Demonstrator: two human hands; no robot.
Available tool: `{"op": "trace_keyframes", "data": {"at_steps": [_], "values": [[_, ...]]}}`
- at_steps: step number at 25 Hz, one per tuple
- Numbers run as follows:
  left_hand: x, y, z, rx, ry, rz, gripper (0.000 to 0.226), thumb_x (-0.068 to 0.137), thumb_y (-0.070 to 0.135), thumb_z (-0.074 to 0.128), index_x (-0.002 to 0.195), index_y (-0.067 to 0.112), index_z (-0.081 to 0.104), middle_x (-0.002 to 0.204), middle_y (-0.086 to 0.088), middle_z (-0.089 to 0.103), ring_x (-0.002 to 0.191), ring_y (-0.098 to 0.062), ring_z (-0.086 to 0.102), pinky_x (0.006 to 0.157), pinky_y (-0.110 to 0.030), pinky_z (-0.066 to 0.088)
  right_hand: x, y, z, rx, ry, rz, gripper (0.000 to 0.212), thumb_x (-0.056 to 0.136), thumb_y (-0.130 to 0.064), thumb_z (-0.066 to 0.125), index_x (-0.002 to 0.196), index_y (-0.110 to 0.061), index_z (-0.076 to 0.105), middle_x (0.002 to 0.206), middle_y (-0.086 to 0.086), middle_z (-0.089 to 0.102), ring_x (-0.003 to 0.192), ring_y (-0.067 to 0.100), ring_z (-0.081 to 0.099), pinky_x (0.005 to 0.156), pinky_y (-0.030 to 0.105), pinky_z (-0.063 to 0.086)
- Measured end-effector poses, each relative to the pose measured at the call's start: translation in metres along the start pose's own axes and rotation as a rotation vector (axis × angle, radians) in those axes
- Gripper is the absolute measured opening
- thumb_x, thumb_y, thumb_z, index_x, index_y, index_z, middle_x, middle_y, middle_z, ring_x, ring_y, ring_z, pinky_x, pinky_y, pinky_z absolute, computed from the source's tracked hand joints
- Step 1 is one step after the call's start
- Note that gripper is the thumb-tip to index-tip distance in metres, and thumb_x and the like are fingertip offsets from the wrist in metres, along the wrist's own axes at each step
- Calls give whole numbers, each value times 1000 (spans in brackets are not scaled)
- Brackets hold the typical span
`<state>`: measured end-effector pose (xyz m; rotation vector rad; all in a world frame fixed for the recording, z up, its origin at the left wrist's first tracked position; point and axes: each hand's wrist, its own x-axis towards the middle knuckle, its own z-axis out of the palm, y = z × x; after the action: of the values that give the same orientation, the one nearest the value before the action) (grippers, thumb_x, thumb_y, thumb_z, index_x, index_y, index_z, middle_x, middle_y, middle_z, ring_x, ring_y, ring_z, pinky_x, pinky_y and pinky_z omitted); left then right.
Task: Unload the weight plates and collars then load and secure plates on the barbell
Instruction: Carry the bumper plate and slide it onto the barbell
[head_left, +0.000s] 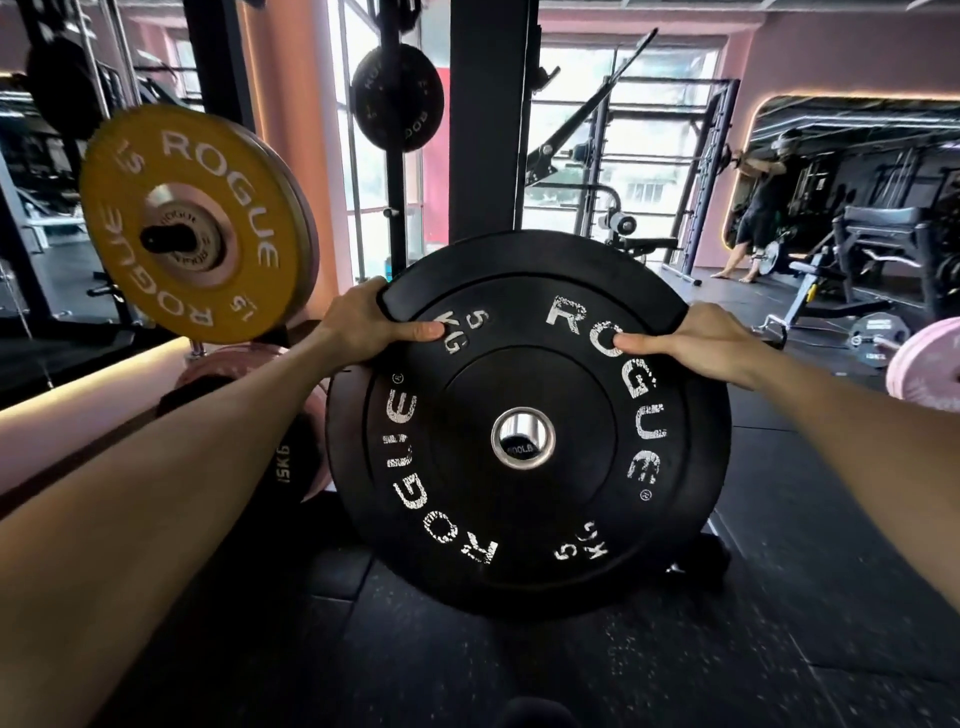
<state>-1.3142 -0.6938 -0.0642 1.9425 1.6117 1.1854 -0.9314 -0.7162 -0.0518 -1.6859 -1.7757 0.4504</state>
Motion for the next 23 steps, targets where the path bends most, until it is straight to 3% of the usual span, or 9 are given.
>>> {"op": "trace_keyframes", "data": {"at_steps": [4, 7, 9, 11, 15, 20, 23], "values": [[-9, -16, 15, -13, 13, 9, 72, 57, 58, 87, 112, 22, 60, 109, 5, 68, 101, -17, 63, 86, -32, 48, -2, 16, 22, 32, -2, -29, 64, 51, -75, 78, 100, -34, 73, 94, -15, 74, 93, 7, 66, 92, 32, 51], [-10, -14, 17, -20, 36, 48, 70, 60, 54, 88, 112, 18, 58, 108, 3, 67, 99, -18, 63, 85, -33, 50, -4, 17, 25, 76, 44, -47, 49, 57, -64, 82, 96, -36, 71, 93, -17, 72, 90, 2, 64, 82, 26, 49], [-14, -15, 17, -29, 44, 52, 66, 63, 49, 88, 112, 17, 57, 106, 4, 66, 96, -16, 61, 76, -25, 47, -8, 17, 29, 96, 65, -49, 41, 59, -57, 84, 91, -36, 69, 92, -17, 70, 88, -1, 63, 74, 22, 47], [-15, -18, 18, -36, 60, 78, 62, 65, 45, 88, 110, 18, 56, 104, 5, 65, 95, -16, 61, 72, -21, 45, -10, 19, 31, 121, 110, -66, 48, 57, -55, 86, 96, -32, 68, 96, -14, 71, 89, 3, 64, 76, 25, 49], [-16, -18, 17, -59, 66, 109, 65, 64, 42, 90, 114, 17, 57, 109, 1, 68, 99, -18, 64, 87, -33, 51, -13, 22, 32, 156, 178, -50, 51, 56, -52, 88, 95, -30, 64, 96, -14, 68, 90, 5, 64, 75, 25, 47], [-19, -22, 20, -128, 75, 110, 60, 65, 37, 90, 111, 18, 56, 99, 11, 65, 88, -1, 61, 67, -12, 44, -13, 25, 36, 122, 278, -67, 74, 52, -56, 88, 109, -19, 59, 108, -6, 66, 99, 15, 61, 85, 32, 48], [-15, -26, 24, -149, 78, 110, 61, 67, 36, 89, 113, 21, 52, 102, 9, 64, 87, 1, 59, 67, -9, 44, -6, 19, 37, 146, 277, -86, 75, 55, -50, 89, 114, -19, 56, 109, -6, 63, 100, 14, 58, 83, 27, 42]]}}
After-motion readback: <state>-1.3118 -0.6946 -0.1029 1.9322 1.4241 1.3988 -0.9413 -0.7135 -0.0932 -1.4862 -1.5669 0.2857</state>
